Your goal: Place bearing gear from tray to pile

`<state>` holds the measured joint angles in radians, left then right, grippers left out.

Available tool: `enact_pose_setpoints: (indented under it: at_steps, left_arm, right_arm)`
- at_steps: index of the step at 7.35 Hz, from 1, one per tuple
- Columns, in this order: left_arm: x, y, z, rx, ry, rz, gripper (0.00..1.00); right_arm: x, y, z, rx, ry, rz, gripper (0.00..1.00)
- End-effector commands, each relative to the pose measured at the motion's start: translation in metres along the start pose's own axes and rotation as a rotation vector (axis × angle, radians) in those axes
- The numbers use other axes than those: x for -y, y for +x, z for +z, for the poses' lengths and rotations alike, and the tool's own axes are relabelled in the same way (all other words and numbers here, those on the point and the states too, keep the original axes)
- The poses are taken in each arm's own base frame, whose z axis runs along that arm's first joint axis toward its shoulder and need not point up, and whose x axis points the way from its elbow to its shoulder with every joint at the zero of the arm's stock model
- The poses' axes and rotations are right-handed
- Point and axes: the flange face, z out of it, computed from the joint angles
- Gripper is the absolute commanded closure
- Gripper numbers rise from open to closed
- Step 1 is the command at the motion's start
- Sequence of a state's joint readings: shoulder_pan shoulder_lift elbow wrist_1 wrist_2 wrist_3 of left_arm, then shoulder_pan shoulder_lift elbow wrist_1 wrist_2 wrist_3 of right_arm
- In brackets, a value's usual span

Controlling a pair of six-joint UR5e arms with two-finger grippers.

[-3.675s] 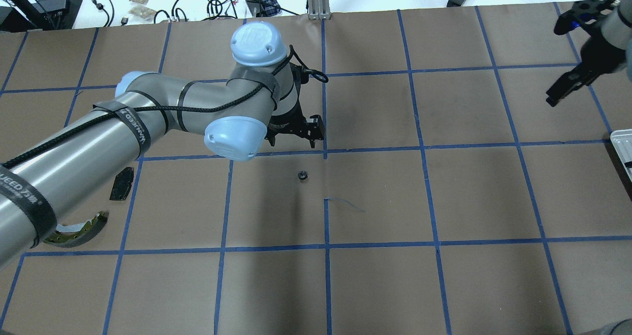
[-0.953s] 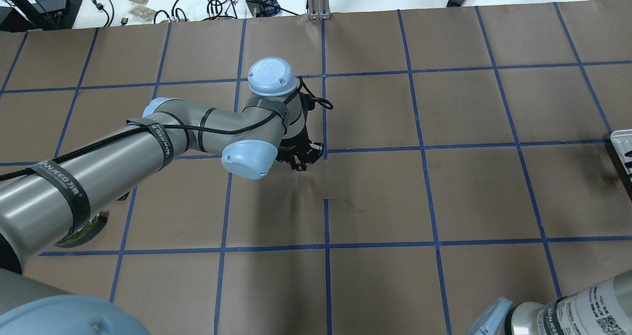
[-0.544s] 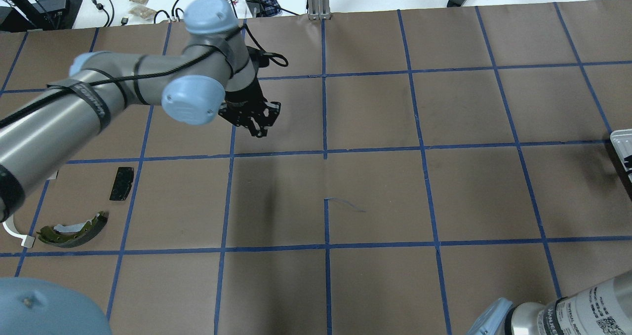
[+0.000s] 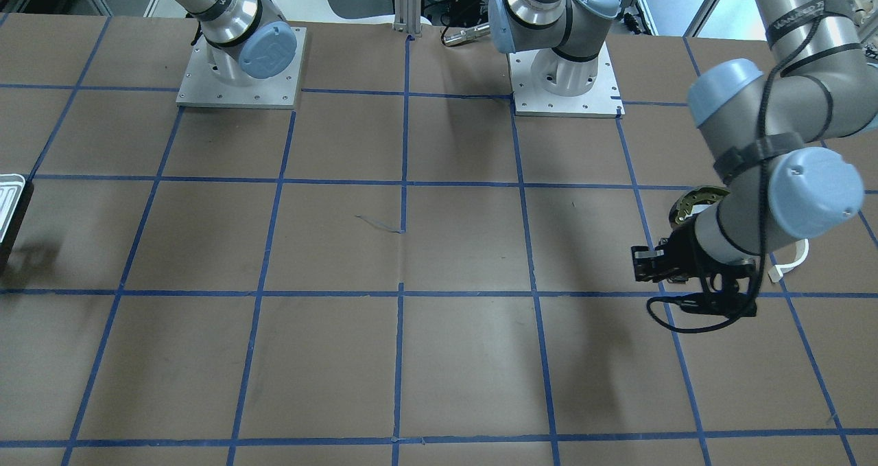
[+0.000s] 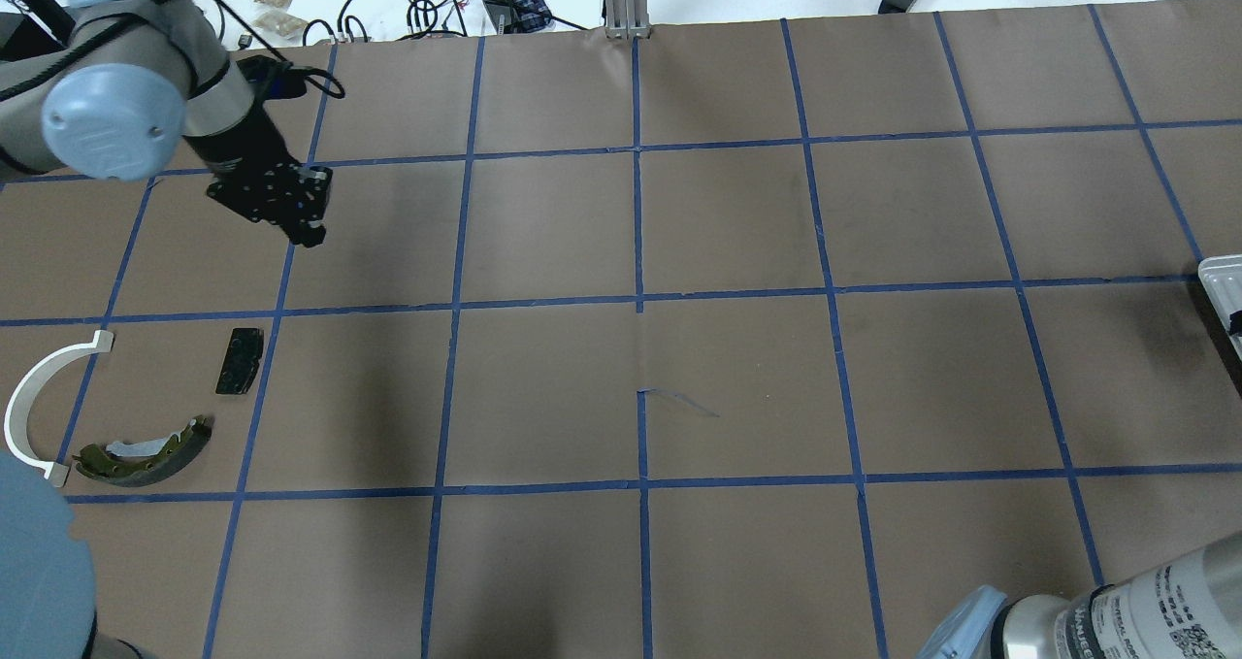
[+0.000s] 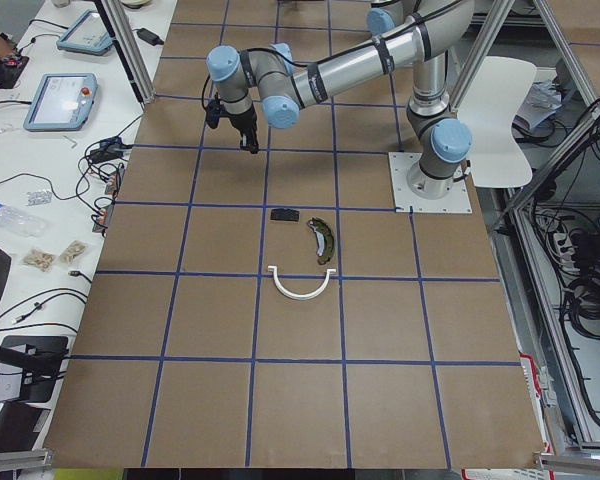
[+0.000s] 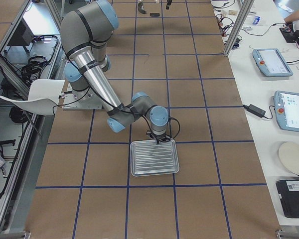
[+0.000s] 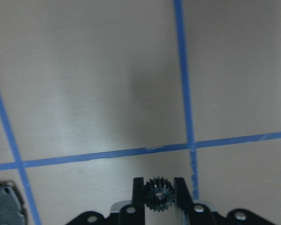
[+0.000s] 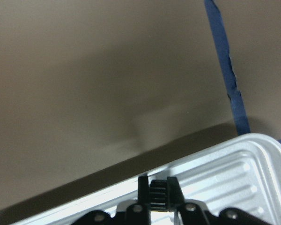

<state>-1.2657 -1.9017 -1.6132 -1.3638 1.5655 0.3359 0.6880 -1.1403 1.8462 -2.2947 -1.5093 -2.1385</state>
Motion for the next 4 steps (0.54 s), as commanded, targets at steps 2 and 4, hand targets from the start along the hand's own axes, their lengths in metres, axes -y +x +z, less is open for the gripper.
enact_pose_setpoints:
  at_steps: [2,4]
  left_arm:
    - [-0.047,-0.154,0.043,-0.084,-0.051,-0.030,1.00]
    - [-0.059,-0.182,0.080,-0.094,-0.044,-0.067,1.00]
  right_arm:
    - [0.042,0.007,-0.056,-0.094,-0.031,0.231,1.00]
    - [0.140,0.014,-0.066,-0.100,-0.027,0.392,1.00]
